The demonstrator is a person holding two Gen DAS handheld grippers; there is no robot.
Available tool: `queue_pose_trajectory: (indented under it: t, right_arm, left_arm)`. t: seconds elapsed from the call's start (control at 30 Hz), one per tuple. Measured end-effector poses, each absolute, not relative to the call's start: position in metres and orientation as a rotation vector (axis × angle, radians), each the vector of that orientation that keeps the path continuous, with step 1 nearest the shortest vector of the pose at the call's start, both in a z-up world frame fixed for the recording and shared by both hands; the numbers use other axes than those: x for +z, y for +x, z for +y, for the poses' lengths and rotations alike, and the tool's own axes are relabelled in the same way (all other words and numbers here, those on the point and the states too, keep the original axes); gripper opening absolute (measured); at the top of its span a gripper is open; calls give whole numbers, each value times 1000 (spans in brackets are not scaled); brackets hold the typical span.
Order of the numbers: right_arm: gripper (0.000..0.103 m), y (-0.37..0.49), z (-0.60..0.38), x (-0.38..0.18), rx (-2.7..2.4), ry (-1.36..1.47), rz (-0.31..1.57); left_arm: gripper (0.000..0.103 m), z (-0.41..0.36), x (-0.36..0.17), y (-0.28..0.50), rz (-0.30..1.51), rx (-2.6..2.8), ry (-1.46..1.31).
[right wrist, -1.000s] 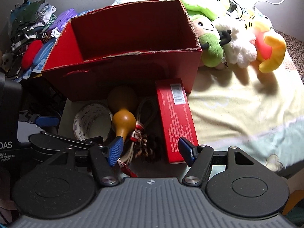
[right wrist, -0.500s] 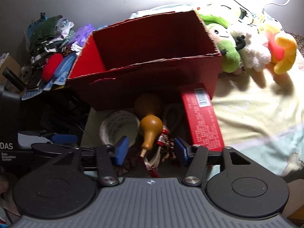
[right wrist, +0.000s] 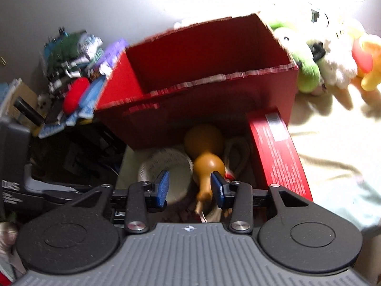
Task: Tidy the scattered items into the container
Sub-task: 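Lower both tools toward the items lying in front of the red box, then grasp the white tape roll by its rim with the left tool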
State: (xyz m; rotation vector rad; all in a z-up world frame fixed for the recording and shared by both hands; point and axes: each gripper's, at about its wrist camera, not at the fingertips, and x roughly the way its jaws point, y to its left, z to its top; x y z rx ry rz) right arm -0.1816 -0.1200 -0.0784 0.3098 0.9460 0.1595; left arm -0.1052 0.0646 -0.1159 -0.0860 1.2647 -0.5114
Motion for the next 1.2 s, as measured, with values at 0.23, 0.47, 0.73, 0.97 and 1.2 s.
queue_pose_trajectory:
  t: [0.23, 0.47, 0.73, 0.97, 1.2]
  right_arm:
    - [41, -173, -116, -79, 180, 313, 927]
    - [36, -159, -103, -80, 230, 229, 904]
    - [35, -143, -74, -90, 337, 109, 971]
    - [19, -136, -58, -109, 306, -6, 1068]
    - [17, -154, -72, -74, 311, 44, 1004]
  left_arm:
    - [33, 55, -135, -81, 1314, -502, -82]
    - [6, 57, -132, -84, 1269, -498, 9]
    - [4, 74, -135, -83, 1279, -505, 13]
    - [4, 70, -134, -86, 1253, -518, 44]
    - [4, 69, -84, -94, 1152, -582, 109]
